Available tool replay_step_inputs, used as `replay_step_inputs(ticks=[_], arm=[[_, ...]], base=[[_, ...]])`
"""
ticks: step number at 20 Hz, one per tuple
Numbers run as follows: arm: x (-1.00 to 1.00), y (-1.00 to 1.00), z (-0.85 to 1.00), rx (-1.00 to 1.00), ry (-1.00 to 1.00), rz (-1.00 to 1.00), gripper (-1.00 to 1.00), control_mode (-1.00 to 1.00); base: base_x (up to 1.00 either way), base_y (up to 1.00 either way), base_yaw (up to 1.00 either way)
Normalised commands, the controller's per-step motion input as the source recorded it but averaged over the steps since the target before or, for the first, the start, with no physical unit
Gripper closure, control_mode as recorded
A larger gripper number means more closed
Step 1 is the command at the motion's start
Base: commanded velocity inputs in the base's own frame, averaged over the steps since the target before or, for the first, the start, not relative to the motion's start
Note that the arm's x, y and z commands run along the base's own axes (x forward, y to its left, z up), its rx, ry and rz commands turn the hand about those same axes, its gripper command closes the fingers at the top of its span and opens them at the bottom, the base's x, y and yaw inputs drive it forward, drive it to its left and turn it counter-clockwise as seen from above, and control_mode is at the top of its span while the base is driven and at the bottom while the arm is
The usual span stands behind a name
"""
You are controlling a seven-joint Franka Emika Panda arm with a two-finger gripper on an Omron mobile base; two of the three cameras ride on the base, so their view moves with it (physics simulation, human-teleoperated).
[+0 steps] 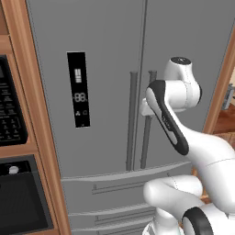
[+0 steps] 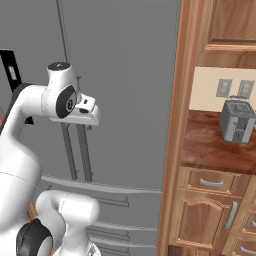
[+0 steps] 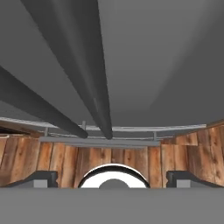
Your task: Retrieve a lemon from the fridge and place it on the cutting board with the fish.
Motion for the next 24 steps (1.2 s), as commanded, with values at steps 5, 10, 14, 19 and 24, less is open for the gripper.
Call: replay_step_inputs(ticks=[5, 10, 14, 19, 24], arm=[[0.01, 0.09, -0.1, 0.0, -0.08, 0.0, -1.0, -1.0], [0.01, 0.15, -0.14, 0.0, -0.07, 0.0, -1.0, -1.0], [0.07, 0.08, -0.1, 0.0, -0.05, 0.0, -1.0, -1.0], [0.11, 0.08, -0.1, 0.0, -0.06, -0.01, -1.0, -1.0], [0.2, 0.0, -0.08, 0.0, -0.04, 0.0, -1.0, -1.0]], base=[[0.0, 0.0, 0.0], [0.0, 0.0, 0.0], [0.0, 0.0, 0.0], [0.0, 0.0, 0.0], [0.0, 0.0, 0.0]])
